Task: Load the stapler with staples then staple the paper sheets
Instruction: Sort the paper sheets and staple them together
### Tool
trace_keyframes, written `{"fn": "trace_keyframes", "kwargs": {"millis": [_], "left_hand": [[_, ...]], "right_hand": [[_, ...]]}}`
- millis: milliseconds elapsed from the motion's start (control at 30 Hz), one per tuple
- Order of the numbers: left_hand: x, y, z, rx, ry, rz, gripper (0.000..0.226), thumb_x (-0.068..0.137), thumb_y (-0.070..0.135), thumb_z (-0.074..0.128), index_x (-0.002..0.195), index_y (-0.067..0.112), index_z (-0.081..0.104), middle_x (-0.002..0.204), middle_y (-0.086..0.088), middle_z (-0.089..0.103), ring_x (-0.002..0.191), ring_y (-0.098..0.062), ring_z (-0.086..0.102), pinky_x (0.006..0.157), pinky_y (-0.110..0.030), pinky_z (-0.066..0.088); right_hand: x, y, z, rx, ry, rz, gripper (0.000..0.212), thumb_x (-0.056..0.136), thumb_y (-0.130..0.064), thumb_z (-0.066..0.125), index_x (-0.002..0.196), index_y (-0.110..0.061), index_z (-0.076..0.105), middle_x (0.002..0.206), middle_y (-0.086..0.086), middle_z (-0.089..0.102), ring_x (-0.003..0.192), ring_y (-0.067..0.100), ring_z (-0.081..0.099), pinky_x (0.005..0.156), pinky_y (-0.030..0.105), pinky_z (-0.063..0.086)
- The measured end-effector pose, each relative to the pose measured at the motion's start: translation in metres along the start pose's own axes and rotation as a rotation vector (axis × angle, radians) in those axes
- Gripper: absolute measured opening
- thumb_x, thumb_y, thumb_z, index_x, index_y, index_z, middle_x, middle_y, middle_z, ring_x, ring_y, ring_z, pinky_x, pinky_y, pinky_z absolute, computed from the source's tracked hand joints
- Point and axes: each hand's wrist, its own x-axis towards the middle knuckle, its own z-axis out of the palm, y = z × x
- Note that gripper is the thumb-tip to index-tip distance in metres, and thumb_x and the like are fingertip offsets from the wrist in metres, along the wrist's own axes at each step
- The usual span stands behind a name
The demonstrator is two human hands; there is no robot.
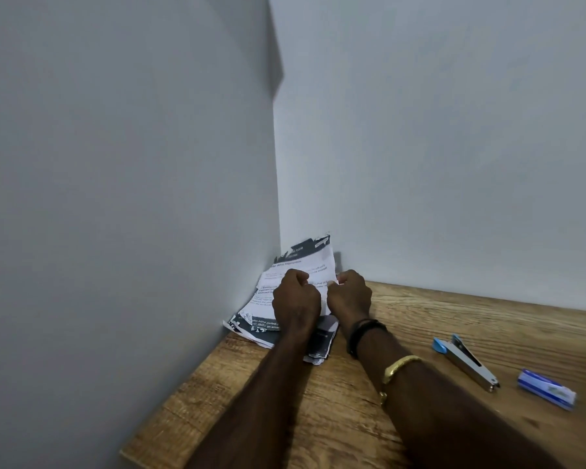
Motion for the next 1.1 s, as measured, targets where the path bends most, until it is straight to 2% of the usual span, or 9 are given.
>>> {"fn": "trace_keyframes", "kwargs": {"millis": [67, 267, 367, 467, 667, 800, 867, 967, 1100], "left_hand": [[-0.002, 0.004, -0.002, -0.021, 0.031, 0.037, 0.021, 0.090, 0.016, 0.057, 0.108, 0.022, 0.066, 0.112, -0.002, 0.074, 0.107, -0.027, 0.066, 0.083, -0.028, 0.042], [-0.012, 0.021, -0.010, -0.093, 0.113, 0.183, 0.026, 0.090, 0.011, 0.056, 0.112, 0.015, 0.068, 0.114, -0.004, 0.074, 0.108, -0.025, 0.067, 0.095, -0.035, 0.052], [-0.016, 0.028, -0.011, -0.109, 0.126, 0.215, 0.026, 0.090, 0.009, 0.057, 0.113, 0.014, 0.068, 0.114, -0.004, 0.074, 0.108, -0.025, 0.067, 0.096, -0.035, 0.052], [-0.023, 0.035, -0.009, -0.125, 0.102, 0.211, 0.027, 0.089, 0.008, 0.057, 0.112, 0.014, 0.068, 0.114, -0.004, 0.074, 0.108, -0.024, 0.066, 0.094, -0.033, 0.051], [-0.042, 0.052, 0.005, -0.145, 0.053, 0.239, 0.028, 0.089, 0.010, 0.056, 0.114, 0.014, 0.069, 0.116, -0.004, 0.073, 0.111, -0.024, 0.065, 0.096, -0.034, 0.048], [-0.048, 0.066, 0.014, -0.082, 0.073, 0.285, 0.029, 0.086, 0.010, 0.061, 0.113, 0.013, 0.072, 0.116, -0.009, 0.073, 0.114, -0.028, 0.063, 0.100, -0.039, 0.047], [-0.051, 0.073, 0.019, -0.086, 0.092, 0.289, 0.027, 0.087, 0.010, 0.062, 0.112, 0.014, 0.072, 0.118, -0.009, 0.071, 0.118, -0.028, 0.059, 0.103, -0.039, 0.044], [-0.055, 0.081, 0.030, -0.183, 0.026, 0.239, 0.026, 0.090, 0.009, 0.057, 0.108, 0.017, 0.073, 0.117, -0.008, 0.070, 0.117, -0.028, 0.060, 0.098, -0.037, 0.047], [-0.067, 0.092, 0.048, -0.316, -0.114, 0.073, 0.031, 0.087, 0.006, 0.055, 0.096, 0.025, 0.077, 0.107, 0.001, 0.077, 0.106, -0.024, 0.069, 0.097, -0.037, 0.053]], "right_hand": [[0.002, -0.001, 0.002, 0.090, 0.020, 0.036, 0.011, 0.094, -0.019, 0.066, 0.102, -0.012, 0.066, 0.115, 0.012, 0.070, 0.108, 0.034, 0.064, 0.096, 0.043, 0.054], [0.002, 0.000, -0.007, 0.309, 0.069, 0.085, 0.019, 0.095, -0.019, 0.067, 0.112, -0.012, 0.067, 0.115, 0.010, 0.071, 0.107, 0.031, 0.064, 0.095, 0.038, 0.054], [0.004, 0.003, -0.019, 0.337, 0.104, 0.084, 0.018, 0.095, -0.020, 0.068, 0.111, -0.012, 0.067, 0.111, 0.010, 0.071, 0.098, 0.028, 0.063, 0.087, 0.034, 0.052], [0.005, 0.009, -0.038, 0.329, 0.125, 0.080, 0.019, 0.094, -0.021, 0.069, 0.110, -0.012, 0.069, 0.107, 0.009, 0.072, 0.090, 0.025, 0.060, 0.077, 0.026, 0.042], [0.010, 0.025, -0.090, 0.329, 0.168, 0.071, 0.020, 0.093, -0.021, 0.070, 0.110, -0.012, 0.071, 0.097, 0.005, 0.069, 0.100, 0.030, 0.066, 0.084, 0.029, 0.047], [0.011, 0.038, -0.132, 0.350, 0.188, 0.046, 0.021, 0.093, -0.020, 0.071, 0.112, -0.011, 0.070, 0.106, 0.009, 0.073, 0.096, 0.026, 0.065, 0.083, 0.027, 0.045], [0.012, 0.045, -0.153, 0.356, 0.179, 0.029, 0.021, 0.093, -0.019, 0.071, 0.112, -0.011, 0.071, 0.110, 0.010, 0.073, 0.102, 0.028, 0.067, 0.090, 0.033, 0.052], [0.011, 0.055, -0.185, 0.397, 0.138, 0.017, 0.015, 0.094, -0.015, 0.070, 0.109, -0.011, 0.070, 0.115, 0.012, 0.073, 0.111, 0.034, 0.068, 0.102, 0.051, 0.055], [0.014, 0.071, -0.223, 0.365, 0.153, -0.009, 0.009, 0.094, -0.013, 0.070, 0.102, -0.015, 0.069, 0.112, 0.013, 0.074, 0.109, 0.037, 0.070, 0.101, 0.054, 0.055]]}}
